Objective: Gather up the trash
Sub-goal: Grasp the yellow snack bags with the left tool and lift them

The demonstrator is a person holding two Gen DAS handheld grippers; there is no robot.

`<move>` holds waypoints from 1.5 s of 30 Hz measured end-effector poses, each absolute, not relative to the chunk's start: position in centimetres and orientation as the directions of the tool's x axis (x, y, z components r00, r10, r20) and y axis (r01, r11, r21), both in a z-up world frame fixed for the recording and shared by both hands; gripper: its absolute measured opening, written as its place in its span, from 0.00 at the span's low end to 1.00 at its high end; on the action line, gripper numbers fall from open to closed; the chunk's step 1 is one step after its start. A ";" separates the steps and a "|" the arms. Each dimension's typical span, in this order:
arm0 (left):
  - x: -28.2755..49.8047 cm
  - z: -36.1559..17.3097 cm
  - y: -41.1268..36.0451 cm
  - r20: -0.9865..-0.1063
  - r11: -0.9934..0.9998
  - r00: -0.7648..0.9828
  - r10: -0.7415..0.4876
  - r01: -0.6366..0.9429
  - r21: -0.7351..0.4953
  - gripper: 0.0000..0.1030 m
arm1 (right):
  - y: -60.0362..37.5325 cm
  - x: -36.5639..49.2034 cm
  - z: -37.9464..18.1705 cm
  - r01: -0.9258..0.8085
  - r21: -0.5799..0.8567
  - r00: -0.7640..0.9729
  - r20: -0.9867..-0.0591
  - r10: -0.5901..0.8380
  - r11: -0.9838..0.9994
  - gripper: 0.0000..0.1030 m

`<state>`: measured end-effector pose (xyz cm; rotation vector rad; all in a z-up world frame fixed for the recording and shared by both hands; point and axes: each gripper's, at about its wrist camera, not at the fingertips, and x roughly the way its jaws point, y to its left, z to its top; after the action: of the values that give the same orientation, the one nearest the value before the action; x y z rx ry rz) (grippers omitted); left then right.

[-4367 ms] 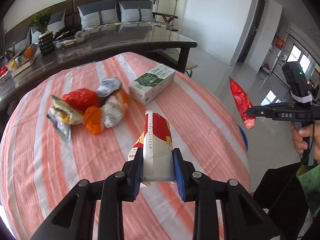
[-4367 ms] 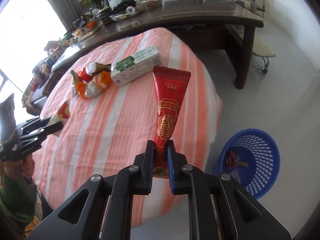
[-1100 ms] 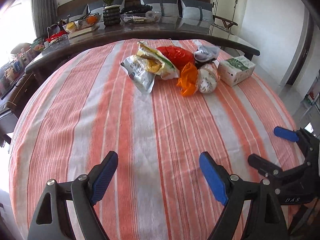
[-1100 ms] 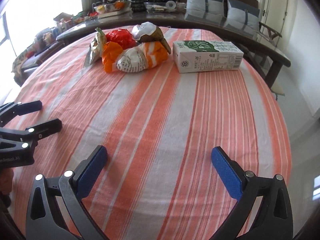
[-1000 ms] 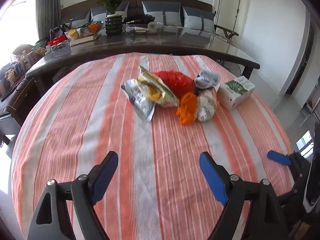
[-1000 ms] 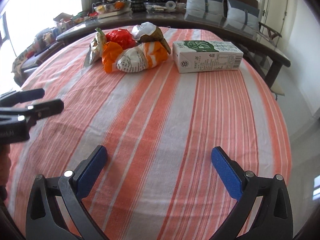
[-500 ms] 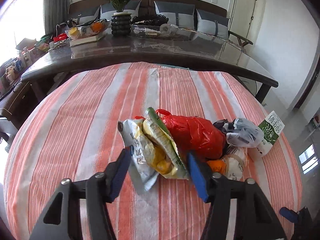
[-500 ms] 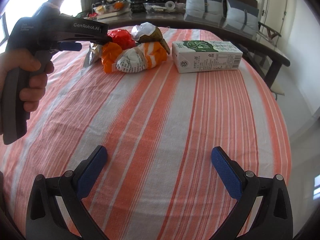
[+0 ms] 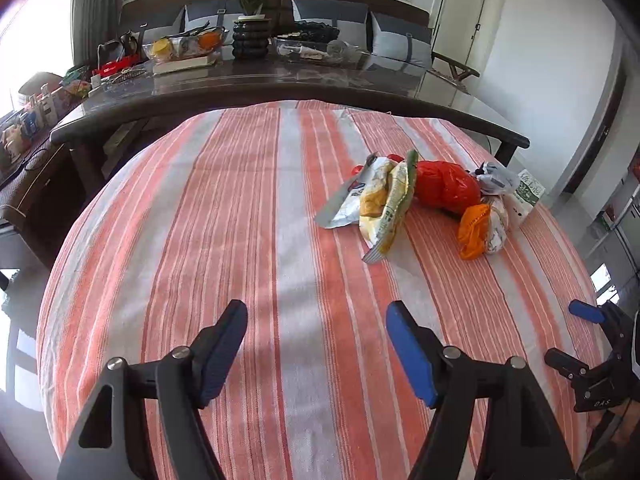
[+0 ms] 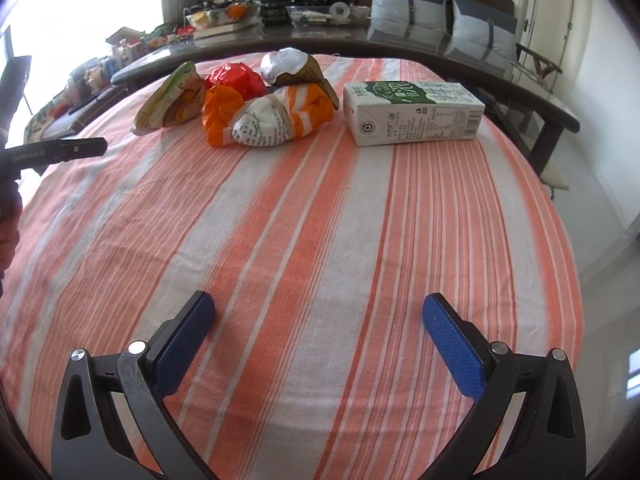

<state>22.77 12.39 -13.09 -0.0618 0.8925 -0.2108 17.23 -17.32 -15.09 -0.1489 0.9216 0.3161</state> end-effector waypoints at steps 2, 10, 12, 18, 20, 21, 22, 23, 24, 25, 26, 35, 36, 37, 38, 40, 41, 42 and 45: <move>23.4 -12.7 11.3 -0.761 0.969 0.605 -0.234 0.213 -0.128 0.71 | -17.4 17.1 -15.0 -0.329 0.006 0.564 -0.801 0.201 0.944 0.99; 29.3 -10.7 7.1 -0.746 0.920 0.596 -0.296 0.388 -0.056 0.80 | -17.5 17.1 -15.0 -0.318 0.003 0.567 -0.801 0.193 0.948 0.99; 31.2 -11.7 6.3 -0.771 0.918 0.571 -0.283 0.393 -0.046 0.80 | -17.5 17.1 -15.0 -0.319 0.004 0.567 -0.801 0.194 0.948 0.99; 34.0 -15.5 5.7 -0.825 0.919 0.517 -0.229 0.393 -0.009 0.80 | -17.5 17.1 -15.0 -0.318 0.004 0.567 -0.801 0.193 0.948 0.99; 33.7 -15.4 6.3 -0.809 0.922 0.526 -0.263 0.385 -0.049 0.68 | -17.6 17.1 -15.0 -0.319 0.004 0.567 -0.801 0.194 0.948 0.99; 33.4 -15.4 6.7 -0.806 0.927 0.533 -0.258 0.371 -0.051 0.46 | -17.6 17.1 -15.0 -0.319 0.005 0.567 -0.801 0.195 0.948 0.99; 33.0 -15.2 7.0 -0.802 0.929 0.538 -0.262 0.365 -0.058 0.41 | -17.6 17.1 -15.0 -0.319 0.005 0.566 -0.801 0.195 0.948 0.99; 32.6 -15.1 7.3 -0.804 0.936 0.541 -0.248 0.346 -0.056 0.41 | -17.6 17.1 -15.0 -0.320 0.004 0.566 -0.801 0.195 0.947 0.99; 32.0 -14.8 7.6 -0.807 0.947 0.549 -0.218 0.318 -0.040 0.40 | -17.6 17.1 -15.0 -0.320 0.004 0.566 -0.801 0.195 0.947 0.99; 31.2 -14.7 8.0 -0.810 0.958 0.555 -0.189 0.287 -0.026 0.40 | -17.6 17.1 -15.0 -0.320 0.005 0.566 -0.801 0.195 0.947 0.99; 30.2 -14.6 8.5 -0.813 0.967 0.558 -0.165 0.253 -0.023 0.40 | -17.6 17.1 -15.0 -0.320 0.004 0.566 -0.801 0.195 0.947 0.99; 22.0 -14.2 9.8 -0.805 0.989 0.585 -0.101 0.145 -0.019 0.57 | -17.6 17.1 -15.0 -0.320 0.005 0.566 -0.801 0.195 0.947 0.99; 21.6 -14.4 9.5 -0.800 0.989 0.592 -0.099 0.147 -0.013 0.63 | -17.6 17.1 -15.0 -0.320 0.004 0.566 -0.801 0.195 0.947 0.99; 21.4 -14.6 9.2 -0.798 0.989 0.597 -0.088 0.147 0.001 0.67 | -17.6 17.1 -15.0 -0.320 0.004 0.567 -0.801 0.194 0.948 0.99; 21.4 -14.8 8.8 -0.798 0.989 0.598 -0.072 0.144 0.019 0.68 | -17.6 17.1 -15.0 -0.320 0.004 0.567 -0.801 0.195 0.948 0.99; 21.6 -15.3 8.6 -0.792 0.992 0.608 -0.052 0.123 0.030 0.73 | -17.6 17.1 -15.0 -0.319 0.004 0.567 -0.801 0.194 0.948 0.99; 21.8 -15.4 8.8 -0.794 0.994 0.605 -0.054 0.111 0.017 0.75 | -17.7 17.1 -15.0 -0.317 0.005 0.567 -0.801 0.193 0.948 0.99; 22.0 -15.4 9.2 -0.796 0.995 0.601 -0.066 0.100 -0.006 0.75 | -17.7 17.1 -15.0 -0.316 0.004 0.567 -0.801 0.193 0.949 0.99; 22.3 -15.5 9.5 -0.798 0.996 0.598 -0.071 0.086 -0.024 0.77 | -18.0 17.0 -15.0 -0.310 0.004 0.569 -0.801 0.189 0.951 0.99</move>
<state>22.26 9.53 -15.52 0.0173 0.9254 -0.0906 17.05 -17.96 -15.01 -0.1423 0.9211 0.2942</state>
